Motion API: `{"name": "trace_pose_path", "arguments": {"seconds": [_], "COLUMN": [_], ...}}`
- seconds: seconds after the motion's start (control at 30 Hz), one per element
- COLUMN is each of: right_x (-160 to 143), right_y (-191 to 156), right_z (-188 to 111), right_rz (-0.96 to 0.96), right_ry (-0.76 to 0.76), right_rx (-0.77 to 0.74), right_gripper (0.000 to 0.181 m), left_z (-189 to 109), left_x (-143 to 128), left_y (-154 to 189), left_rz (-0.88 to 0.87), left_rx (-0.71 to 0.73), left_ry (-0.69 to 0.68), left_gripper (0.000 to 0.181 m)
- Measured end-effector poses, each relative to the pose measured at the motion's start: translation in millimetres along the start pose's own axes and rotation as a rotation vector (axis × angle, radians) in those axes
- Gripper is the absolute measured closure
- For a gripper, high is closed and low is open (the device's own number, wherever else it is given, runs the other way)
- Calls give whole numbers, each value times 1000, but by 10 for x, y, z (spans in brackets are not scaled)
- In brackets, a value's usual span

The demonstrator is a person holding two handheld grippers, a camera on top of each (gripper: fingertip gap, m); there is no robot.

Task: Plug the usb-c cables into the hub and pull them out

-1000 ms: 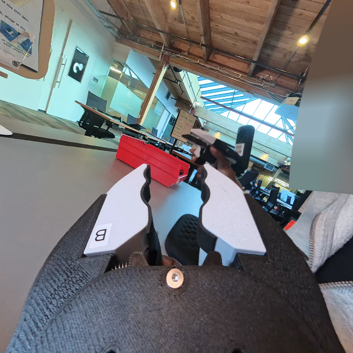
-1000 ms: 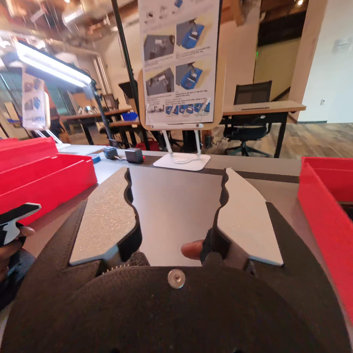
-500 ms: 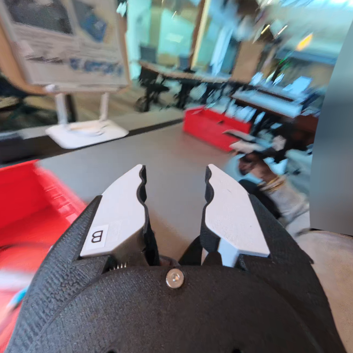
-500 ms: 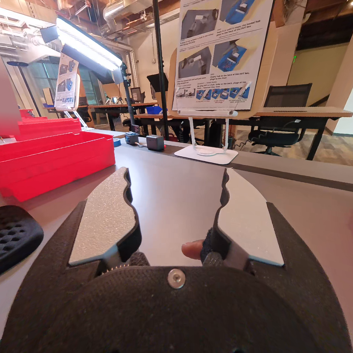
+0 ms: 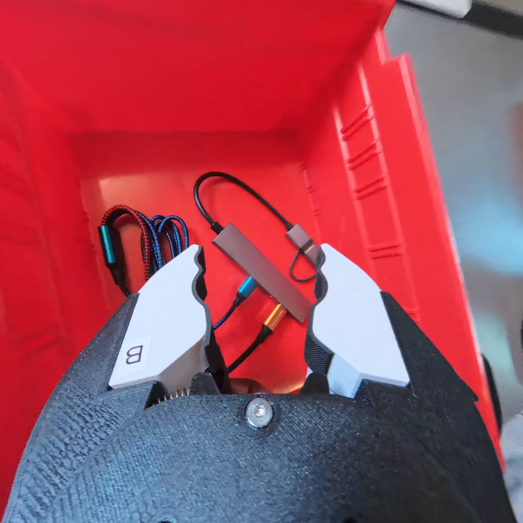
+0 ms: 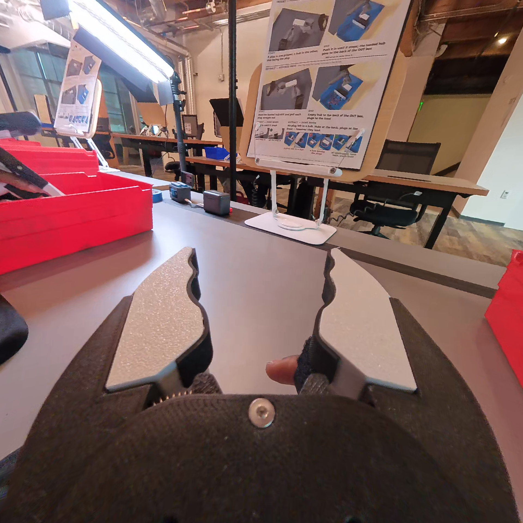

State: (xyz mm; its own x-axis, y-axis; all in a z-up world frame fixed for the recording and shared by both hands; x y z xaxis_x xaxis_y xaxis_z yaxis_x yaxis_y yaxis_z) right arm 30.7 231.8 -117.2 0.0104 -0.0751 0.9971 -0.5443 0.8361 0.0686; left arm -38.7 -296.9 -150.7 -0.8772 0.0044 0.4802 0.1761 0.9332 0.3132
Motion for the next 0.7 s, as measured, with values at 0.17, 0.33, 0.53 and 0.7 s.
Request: {"name": "trace_pose_path", "arguments": {"seconds": [0.17, 0.33, 0.53, 0.7], "right_x": [-10, -8, -31, -23], "right_y": [-12, -30, -25, -9], "right_z": [4, 10, 23, 16], "right_rz": [-32, -74, -102, -95], "right_ry": [-10, -10, -29, -17], "right_rx": [-10, -26, -47, -56], "right_gripper": [97, 98, 99, 101], "left_z": [268, 303, 259, -180], "left_x": [-39, 3, 4, 144], "left_y": [-100, -192, -159, -38], "left_rz": [14, -41, 22, 34], "left_rx": [35, -34, -60, -185], "left_ry": [-147, -136, -51, 208], "left_gripper": [113, 137, 151, 169]}}
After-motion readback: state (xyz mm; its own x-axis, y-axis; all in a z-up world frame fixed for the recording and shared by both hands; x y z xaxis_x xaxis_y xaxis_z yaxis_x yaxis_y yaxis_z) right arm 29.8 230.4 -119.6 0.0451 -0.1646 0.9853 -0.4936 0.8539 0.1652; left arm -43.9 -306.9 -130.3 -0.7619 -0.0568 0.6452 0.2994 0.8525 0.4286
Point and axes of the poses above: each gripper's, where its closed fingertips meet, z out along the fingers, x out of its top, y = z × x across the jaws, the point moved 7 cm from there along -z, back along the fingers, and after that the axes turned 7 degrees about -y, right-handed, at the moved point
